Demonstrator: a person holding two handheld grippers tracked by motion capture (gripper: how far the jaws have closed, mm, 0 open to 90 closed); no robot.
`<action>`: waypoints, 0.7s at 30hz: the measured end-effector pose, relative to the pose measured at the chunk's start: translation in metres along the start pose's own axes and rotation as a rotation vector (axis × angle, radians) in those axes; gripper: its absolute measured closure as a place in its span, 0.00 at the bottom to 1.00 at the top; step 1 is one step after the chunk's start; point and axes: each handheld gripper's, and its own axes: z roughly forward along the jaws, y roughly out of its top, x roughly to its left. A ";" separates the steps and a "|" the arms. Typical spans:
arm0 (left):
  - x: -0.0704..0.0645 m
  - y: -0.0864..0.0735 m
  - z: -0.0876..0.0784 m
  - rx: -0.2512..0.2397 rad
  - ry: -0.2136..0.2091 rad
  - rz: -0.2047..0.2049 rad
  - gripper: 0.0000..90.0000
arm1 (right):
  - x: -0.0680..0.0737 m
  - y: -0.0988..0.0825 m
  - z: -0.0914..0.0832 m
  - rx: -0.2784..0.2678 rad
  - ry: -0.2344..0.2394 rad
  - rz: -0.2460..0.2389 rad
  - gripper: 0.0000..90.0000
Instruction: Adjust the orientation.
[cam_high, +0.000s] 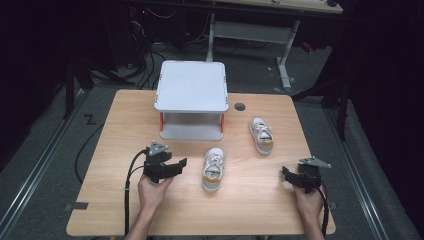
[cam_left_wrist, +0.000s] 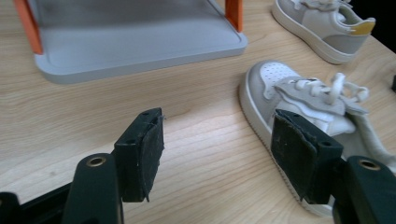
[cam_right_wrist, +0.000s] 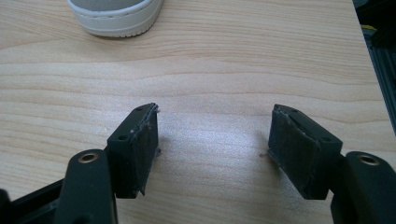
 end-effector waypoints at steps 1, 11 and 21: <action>0.002 -0.001 0.000 -0.002 0.004 -0.003 0.39 | 0.000 0.000 0.000 0.000 0.000 0.002 0.37; 0.027 -0.014 0.000 -0.014 0.068 -0.067 0.39 | 0.000 0.000 0.000 0.000 0.000 0.000 0.37; 0.041 -0.025 0.011 0.012 0.153 -0.078 0.39 | 0.000 0.000 0.000 -0.002 0.002 -0.002 0.37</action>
